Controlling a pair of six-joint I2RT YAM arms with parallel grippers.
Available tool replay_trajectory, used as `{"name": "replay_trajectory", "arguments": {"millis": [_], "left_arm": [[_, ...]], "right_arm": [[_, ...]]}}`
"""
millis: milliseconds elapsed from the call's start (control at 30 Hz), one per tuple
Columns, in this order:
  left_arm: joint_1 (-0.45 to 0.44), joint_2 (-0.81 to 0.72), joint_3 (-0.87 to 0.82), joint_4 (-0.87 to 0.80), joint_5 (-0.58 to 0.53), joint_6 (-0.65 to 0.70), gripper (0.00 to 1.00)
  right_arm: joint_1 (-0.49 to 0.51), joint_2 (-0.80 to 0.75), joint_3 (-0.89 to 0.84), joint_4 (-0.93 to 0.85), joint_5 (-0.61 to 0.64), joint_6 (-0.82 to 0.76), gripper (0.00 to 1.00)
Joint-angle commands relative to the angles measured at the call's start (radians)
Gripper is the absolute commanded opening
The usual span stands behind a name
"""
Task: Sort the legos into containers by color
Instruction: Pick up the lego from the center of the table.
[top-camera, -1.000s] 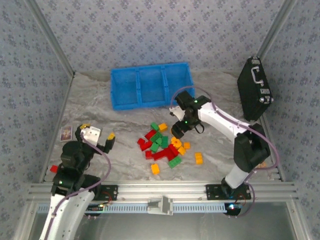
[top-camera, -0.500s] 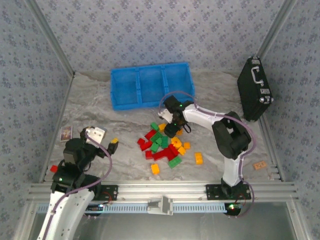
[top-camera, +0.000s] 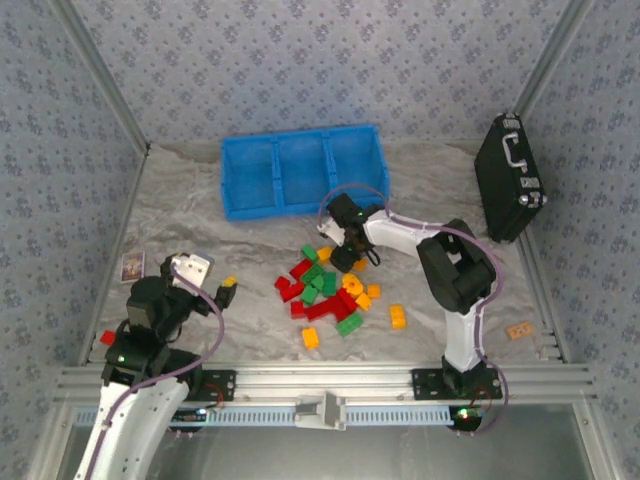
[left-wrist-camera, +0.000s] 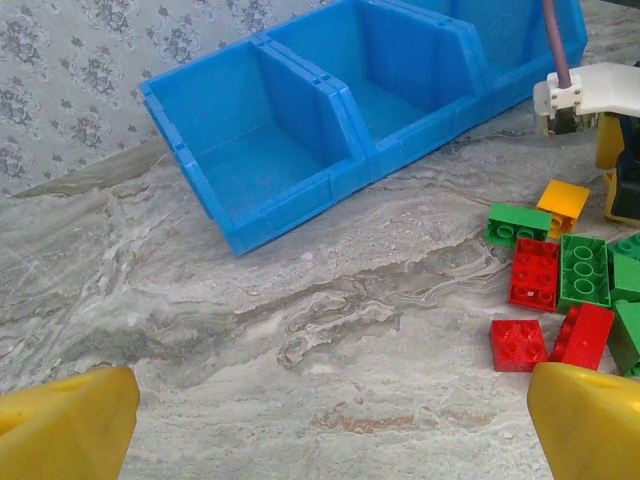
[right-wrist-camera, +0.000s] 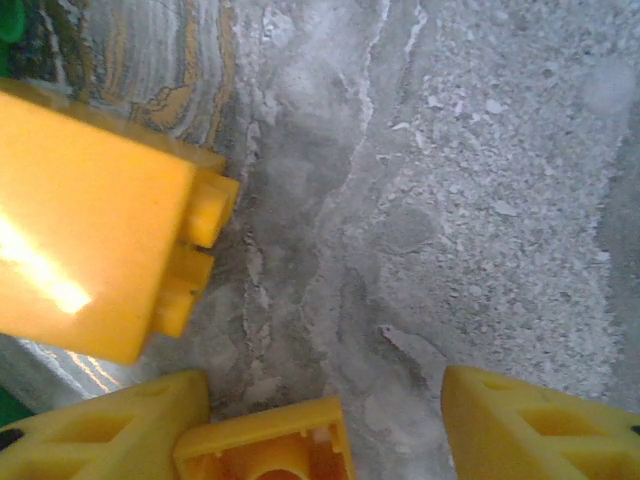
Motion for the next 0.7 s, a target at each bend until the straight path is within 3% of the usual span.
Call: {"name": "replay_trajectory", "arguments": {"millis": [0,433,667], "left_arm": [[-0.002,0.004,0.016,0.003,0.019,0.011,1.0],[-0.002,0.014,0.014,0.007,0.019,0.02,1.0],[-0.002,0.011,0.011,0.01,0.021,0.02,1.0]], "right_arm": [[-0.001,-0.027,-0.032,0.004,0.049,0.015,0.59],[-0.017,-0.094,-0.048,-0.077,0.048,0.076,0.41],[-0.08,-0.154,0.134,-0.143,0.069,0.126,0.4]]}}
